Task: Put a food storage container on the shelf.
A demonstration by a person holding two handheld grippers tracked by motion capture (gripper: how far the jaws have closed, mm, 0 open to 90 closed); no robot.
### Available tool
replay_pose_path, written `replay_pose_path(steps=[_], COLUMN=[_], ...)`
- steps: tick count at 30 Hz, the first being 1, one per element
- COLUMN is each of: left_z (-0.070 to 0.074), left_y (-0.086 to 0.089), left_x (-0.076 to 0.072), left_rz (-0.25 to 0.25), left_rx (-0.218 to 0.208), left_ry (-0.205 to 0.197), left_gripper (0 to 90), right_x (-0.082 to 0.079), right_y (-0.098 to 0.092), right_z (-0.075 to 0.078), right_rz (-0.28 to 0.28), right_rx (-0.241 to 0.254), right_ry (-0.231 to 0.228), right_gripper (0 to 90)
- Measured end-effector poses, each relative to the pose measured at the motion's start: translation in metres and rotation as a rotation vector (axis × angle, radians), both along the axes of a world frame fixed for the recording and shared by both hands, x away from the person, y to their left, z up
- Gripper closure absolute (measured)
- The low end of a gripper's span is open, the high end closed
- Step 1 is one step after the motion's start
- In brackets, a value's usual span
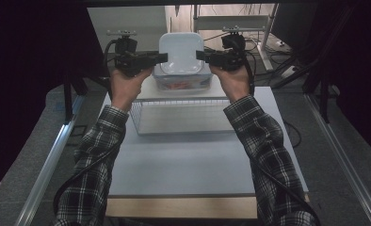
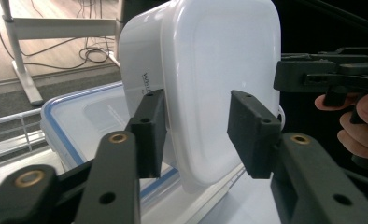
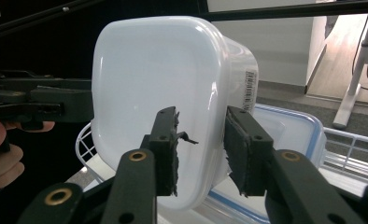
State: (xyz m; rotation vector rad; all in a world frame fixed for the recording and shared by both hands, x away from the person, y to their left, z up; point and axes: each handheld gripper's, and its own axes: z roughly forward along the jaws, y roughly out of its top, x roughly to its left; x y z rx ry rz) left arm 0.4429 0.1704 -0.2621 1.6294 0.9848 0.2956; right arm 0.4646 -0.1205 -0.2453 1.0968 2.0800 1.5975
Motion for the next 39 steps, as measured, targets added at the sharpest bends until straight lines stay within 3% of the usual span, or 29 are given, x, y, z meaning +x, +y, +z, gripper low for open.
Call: replay_pose_path(steps=[14, 21, 25, 26, 28, 31, 39], left_z=[-0.008, -0.006, -0.004, -0.002, 0.0, 0.0, -0.011], left_y=[-0.009, -0.013, -0.011, -0.01, -0.008, -0.004, -0.001], left_x=[0.012, 0.014, 0.013, 0.012, 0.009, 0.003, -0.019], left_rz=[0.016, 0.065, 0.088, 0.09, 0.082, 0.065, 0.032], left_rx=[0.009, 0.011, 0.014, 0.032, 0.058, 0.065, 0.129], left_ry=[0.021, 0.01, -0.035, -0.046, -0.071, -0.095, -0.126], left_gripper=[44.9, 35.6, 28.4, 27.6, 25.1, 22.3, 12.0], right_x=[0.012, 0.014, 0.012, 0.01, 0.007, 0.0, -0.021], right_y=[0.005, 0.008, 0.008, 0.008, 0.005, -0.001, -0.014], right_z=[-0.006, -0.006, -0.005, -0.004, -0.003, -0.005, -0.029], right_rz=[-0.033, -0.085, -0.101, -0.101, -0.087, -0.058, 0.022], right_rx=[0.02, -0.017, -0.014, -0.017, -0.014, -0.018, -0.042], right_ry=[0.017, -0.023, -0.054, -0.061, -0.072, -0.08, -0.068], right_gripper=[53.3, 53.6, 50.3, 48.8, 46.3, 41.3, 30.8])
